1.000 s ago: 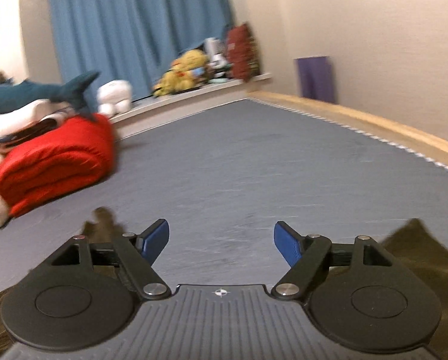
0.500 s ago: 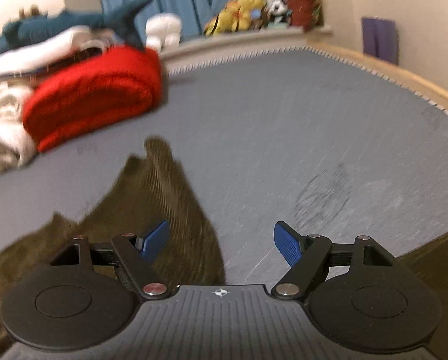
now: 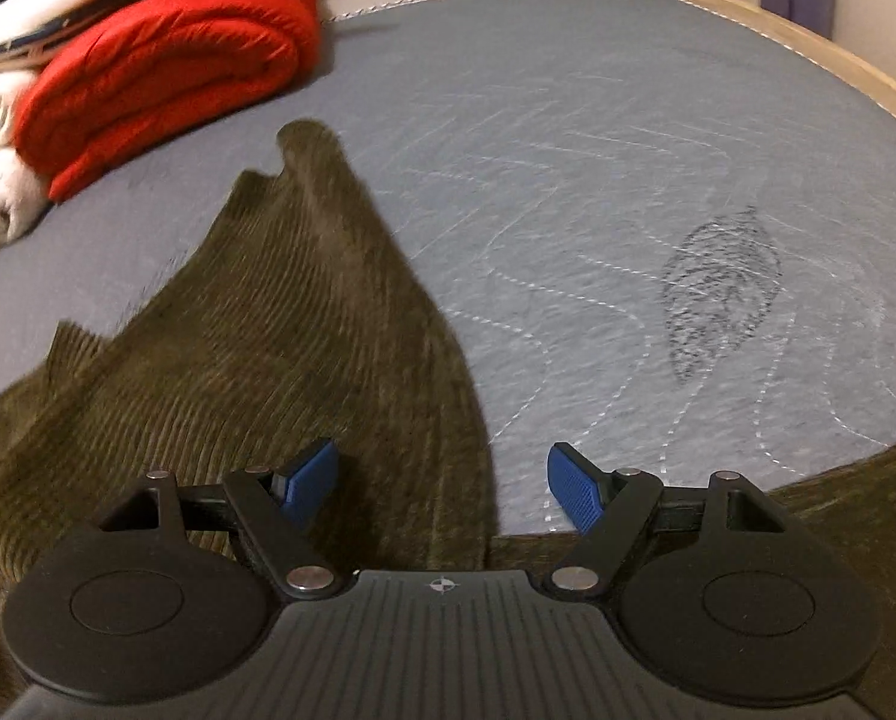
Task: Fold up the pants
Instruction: 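Grasp the pant leg cuff with the right gripper and lift it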
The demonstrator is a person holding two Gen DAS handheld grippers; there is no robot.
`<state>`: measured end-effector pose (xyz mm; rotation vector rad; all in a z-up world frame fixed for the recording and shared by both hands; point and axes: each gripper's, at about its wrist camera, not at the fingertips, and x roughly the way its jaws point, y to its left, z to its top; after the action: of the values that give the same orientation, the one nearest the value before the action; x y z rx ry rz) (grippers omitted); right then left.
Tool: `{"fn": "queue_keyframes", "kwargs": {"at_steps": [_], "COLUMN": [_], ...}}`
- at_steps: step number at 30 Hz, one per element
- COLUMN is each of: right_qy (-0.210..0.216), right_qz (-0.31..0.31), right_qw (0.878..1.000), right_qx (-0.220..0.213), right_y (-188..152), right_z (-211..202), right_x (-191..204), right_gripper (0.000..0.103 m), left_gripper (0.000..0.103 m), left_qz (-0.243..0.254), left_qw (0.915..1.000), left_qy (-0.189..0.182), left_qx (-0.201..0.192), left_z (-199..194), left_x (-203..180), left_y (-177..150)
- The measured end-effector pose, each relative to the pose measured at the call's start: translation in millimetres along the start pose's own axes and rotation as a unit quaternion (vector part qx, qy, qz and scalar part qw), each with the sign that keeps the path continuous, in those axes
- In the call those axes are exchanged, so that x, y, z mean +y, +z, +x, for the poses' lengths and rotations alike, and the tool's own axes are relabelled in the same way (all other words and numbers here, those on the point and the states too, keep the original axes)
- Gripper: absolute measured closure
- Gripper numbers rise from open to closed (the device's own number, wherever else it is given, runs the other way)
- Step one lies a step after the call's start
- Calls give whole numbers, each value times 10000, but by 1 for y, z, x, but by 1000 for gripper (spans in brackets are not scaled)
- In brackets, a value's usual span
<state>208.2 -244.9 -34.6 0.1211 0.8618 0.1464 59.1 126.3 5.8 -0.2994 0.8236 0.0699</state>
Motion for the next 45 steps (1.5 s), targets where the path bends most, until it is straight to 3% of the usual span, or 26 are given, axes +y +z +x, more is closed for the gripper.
{"fn": "queue_keyframes", "kwargs": {"at_steps": [2, 4, 12, 16, 20, 25, 28, 31, 39, 45], "right_qy": [19, 99, 271, 619, 1253, 2132, 2080, 1898, 1559, 1218], "right_qz": [-43, -34, -277, -245, -738, -1778, -2267, -2266, -2119, -2121], "right_qw": [10000, 9999, 9992, 9966, 9851, 9585, 9509, 9550, 9645, 9690], "right_qx": [22, 65, -60, -479, -920, -651, -347, -250, -244, -360], "right_y": [0, 2, 5, 14, 18, 2, -13, -16, -13, -8], "right_z": [1, 3, -8, -34, -69, -82, -73, -62, -49, -54], "right_x": [4, 7, 21, 20, 39, 69, 81, 84, 99, 93], "right_gripper": [29, 39, 94, 95, 95, 95, 95, 92, 54, 48], "left_gripper": [67, 66, 66, 66, 66, 66, 66, 64, 59, 58], "left_qz": [11, 12, 26, 47, 65, 116, 111, 120, 145, 95], "left_qw": [10000, 10000, 10000, 10000, 10000, 9999, 9999, 9999, 9998, 9999], "left_qy": [-15, -24, -14, -27, -25, -18, -16, -10, -6, -9], "left_qx": [-7, -5, 6, 10, 37, 68, 70, 70, 107, 98], "left_z": [-1, -2, -3, -3, -2, 0, 0, 0, 2, 2], "left_x": [0, 0, -1, -2, -3, -5, -4, -5, -6, -3], "left_y": [0, 0, 0, 0, 0, -1, -1, -1, -2, 0]}}
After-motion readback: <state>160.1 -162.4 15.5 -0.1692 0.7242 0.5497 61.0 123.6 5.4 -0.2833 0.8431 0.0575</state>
